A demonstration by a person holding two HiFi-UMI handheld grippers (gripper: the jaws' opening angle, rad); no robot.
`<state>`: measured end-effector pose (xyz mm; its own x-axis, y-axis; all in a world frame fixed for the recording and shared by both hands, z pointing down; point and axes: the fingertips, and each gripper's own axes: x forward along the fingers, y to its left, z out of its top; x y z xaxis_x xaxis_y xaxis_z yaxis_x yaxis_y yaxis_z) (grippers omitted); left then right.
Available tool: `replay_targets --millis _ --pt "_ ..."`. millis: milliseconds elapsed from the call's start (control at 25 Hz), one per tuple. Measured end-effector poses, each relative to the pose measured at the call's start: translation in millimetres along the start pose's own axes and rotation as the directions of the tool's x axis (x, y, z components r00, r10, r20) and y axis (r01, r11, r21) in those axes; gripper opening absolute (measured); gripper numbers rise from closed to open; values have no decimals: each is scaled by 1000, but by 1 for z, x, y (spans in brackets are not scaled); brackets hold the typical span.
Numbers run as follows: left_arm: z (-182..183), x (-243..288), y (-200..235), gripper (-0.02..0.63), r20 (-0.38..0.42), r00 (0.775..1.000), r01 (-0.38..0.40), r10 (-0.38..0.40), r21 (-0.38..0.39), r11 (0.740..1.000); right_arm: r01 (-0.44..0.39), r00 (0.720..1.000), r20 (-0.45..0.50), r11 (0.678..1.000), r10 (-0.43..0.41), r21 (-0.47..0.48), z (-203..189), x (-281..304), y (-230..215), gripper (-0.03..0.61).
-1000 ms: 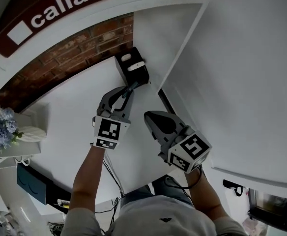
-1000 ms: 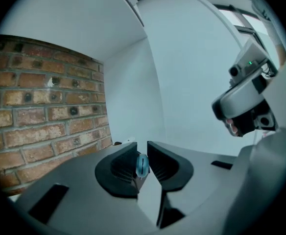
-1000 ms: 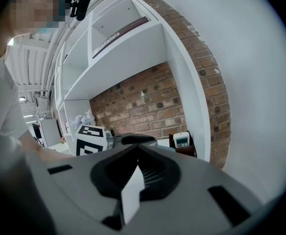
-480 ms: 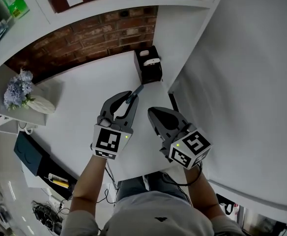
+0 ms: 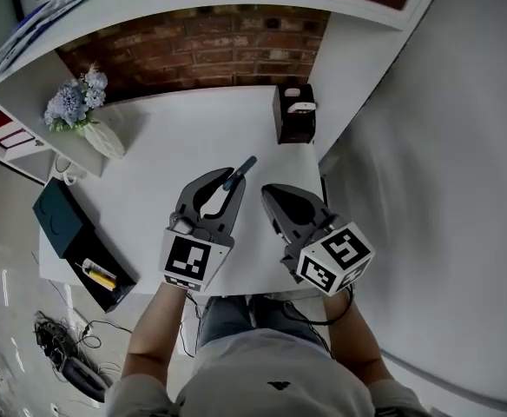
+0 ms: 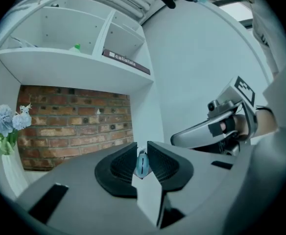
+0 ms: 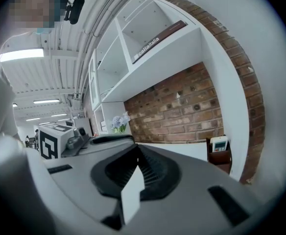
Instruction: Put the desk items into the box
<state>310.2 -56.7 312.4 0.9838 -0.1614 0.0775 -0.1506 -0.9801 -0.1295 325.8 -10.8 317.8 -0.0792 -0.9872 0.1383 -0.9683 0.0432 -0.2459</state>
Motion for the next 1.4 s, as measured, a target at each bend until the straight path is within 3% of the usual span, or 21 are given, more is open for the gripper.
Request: replay_targets --millis 360,640,1040,1400 --pt "5 -53 2 71 16 990 -138 138 -2 990 -128 992 -18 991 127 -33 -6 4 40 9" --pt "11 -94 5 71 20 964 -266 266 -22 964 -258 966 -48 965 255 -51 -13 11 74 9" --pt "11 -171 35 71 2 893 -450 450 -41 892 -444 893 -97 895 439 -48 -22 45 146 9" --pt "-3 -265 70 71 -46 817 -577 575 -56 815 -572 814 -151 820 560 -40 -38 82 240 9"
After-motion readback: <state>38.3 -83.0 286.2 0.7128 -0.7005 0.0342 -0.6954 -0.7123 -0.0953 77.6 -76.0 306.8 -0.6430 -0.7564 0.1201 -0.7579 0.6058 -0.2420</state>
